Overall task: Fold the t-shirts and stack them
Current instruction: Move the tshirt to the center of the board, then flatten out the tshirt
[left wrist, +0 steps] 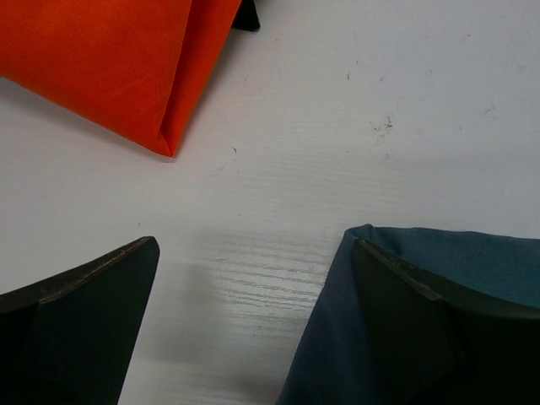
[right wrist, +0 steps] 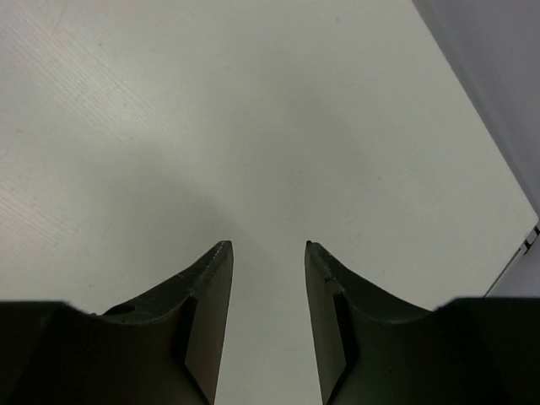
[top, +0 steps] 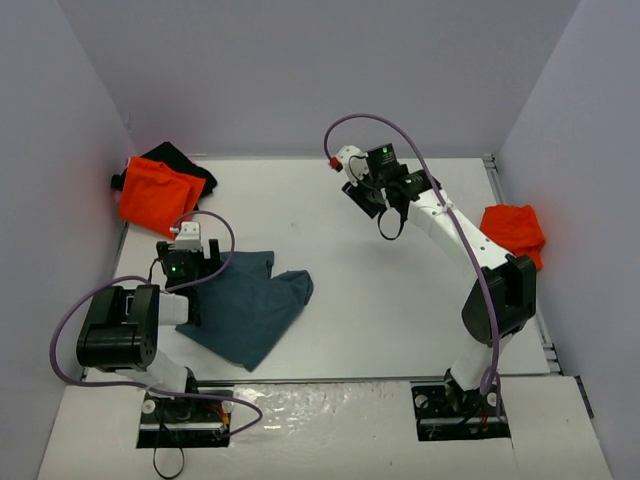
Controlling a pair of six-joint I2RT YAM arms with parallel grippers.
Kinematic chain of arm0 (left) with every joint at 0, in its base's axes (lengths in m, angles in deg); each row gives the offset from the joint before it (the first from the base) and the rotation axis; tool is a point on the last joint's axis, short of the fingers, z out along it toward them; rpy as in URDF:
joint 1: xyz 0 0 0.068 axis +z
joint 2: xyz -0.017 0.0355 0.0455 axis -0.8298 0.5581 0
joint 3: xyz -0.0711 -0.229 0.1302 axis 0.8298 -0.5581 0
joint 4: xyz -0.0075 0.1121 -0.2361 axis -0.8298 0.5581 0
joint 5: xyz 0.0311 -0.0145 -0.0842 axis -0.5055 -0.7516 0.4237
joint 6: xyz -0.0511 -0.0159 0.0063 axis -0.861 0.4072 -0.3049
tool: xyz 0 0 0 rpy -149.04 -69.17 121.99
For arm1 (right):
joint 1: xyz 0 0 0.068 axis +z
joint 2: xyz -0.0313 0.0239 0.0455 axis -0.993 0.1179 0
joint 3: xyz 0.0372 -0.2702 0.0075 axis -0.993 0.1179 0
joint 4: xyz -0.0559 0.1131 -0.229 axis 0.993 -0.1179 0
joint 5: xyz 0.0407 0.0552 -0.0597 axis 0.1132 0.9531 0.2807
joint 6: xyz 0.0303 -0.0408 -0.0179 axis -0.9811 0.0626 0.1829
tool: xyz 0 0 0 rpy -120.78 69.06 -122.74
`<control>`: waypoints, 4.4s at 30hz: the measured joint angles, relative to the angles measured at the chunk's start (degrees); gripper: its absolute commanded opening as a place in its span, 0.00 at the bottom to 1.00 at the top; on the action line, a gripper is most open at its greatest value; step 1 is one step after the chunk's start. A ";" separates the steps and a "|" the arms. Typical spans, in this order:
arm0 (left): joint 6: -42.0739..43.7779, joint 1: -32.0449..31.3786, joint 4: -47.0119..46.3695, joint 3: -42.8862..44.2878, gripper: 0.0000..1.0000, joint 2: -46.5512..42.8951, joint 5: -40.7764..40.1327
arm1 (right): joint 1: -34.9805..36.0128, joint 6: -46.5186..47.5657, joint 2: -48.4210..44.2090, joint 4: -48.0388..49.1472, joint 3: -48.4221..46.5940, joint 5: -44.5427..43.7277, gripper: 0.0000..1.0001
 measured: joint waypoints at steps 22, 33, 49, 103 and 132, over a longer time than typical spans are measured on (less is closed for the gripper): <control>2.86 -0.02 -1.53 -0.66 0.97 -0.02 5.62 | 12.55 -0.59 20.51 -8.07 -0.68 17.69 0.40; 2.82 0.02 -1.31 -0.61 0.97 -0.02 4.10 | 19.31 1.14 28.66 -13.22 -8.59 20.31 0.20; 2.82 0.02 -1.29 -0.59 0.97 -0.02 4.07 | 21.01 2.53 25.72 -15.23 -4.43 16.68 0.34; 2.07 0.02 -1.18 -0.57 0.97 0.00 3.31 | 22.06 0.94 29.68 -14.94 -10.17 25.04 0.04; 1.62 0.00 -1.09 -0.55 0.97 0.00 2.61 | -0.99 -4.65 -10.69 6.54 -5.99 -15.68 0.00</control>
